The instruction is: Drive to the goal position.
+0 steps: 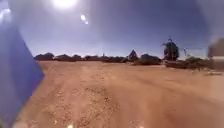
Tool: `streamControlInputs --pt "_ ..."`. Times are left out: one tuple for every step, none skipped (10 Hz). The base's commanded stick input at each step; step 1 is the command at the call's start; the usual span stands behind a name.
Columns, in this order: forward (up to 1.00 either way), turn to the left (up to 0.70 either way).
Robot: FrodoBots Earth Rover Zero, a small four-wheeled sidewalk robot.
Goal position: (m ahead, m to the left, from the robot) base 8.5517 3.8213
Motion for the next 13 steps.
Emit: streamControlInputs --pt "0.7 0.0" --pt "0.7 0.0" --pt "0.7 0.0" --pt "0.7 0.0" --pt "0.7 0.0" --pt "0.7 0.0" --pt "0.7 0.0" --pt "0.7 0.0" --pt "0.7 0.0" --pt "0.7 0.14" --pt "0.7 0.31" --pt "0.7 0.35" --pt "0.7 0.35"
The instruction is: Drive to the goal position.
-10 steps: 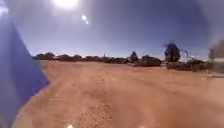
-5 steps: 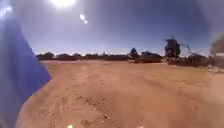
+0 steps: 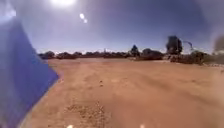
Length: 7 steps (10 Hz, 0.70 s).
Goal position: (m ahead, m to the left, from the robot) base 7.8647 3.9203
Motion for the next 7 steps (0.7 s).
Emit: streamControlInputs --pt "0.7 0.0" --pt "0.7 0.0" --pt "0.7 0.0" --pt "0.7 0.0" --pt "0.7 0.0" --pt "0.7 0.0" --pt "0.7 0.0"
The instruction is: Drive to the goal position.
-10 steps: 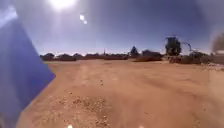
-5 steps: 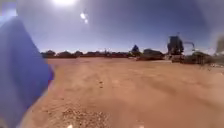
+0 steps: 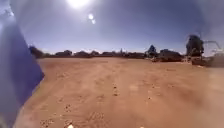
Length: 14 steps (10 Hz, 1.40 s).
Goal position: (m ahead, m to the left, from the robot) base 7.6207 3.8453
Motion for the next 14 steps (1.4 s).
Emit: streamControlInputs --pt "0.7 0.0" --pt "0.7 0.0" --pt "0.7 0.0" --pt "0.7 0.0" --pt "0.7 0.0" --pt "0.7 0.0" --pt "0.7 0.0" --pt "0.7 0.0" --pt "0.7 0.0" --pt "0.7 0.0" --pt "0.7 0.0" --pt "0.7 0.0" --pt "0.7 0.0" --pt "0.7 0.0"
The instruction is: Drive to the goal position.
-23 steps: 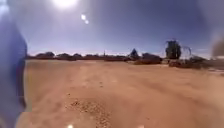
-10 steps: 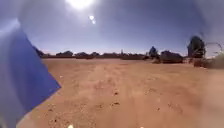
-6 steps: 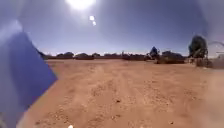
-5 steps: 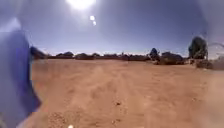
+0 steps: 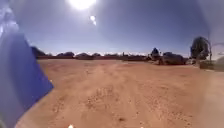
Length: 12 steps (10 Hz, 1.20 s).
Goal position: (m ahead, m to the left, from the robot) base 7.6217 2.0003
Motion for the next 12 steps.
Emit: streamControlInputs --pt "0.7 0.0" --pt "0.7 0.0" --pt "0.7 0.0" --pt "0.7 0.0" --pt "0.7 0.0" --pt "0.7 0.0" --pt "0.7 0.0" --pt "0.7 0.0" --pt "0.7 0.0" --pt "0.7 0.0" --pt "0.7 0.0" --pt "0.7 0.0"
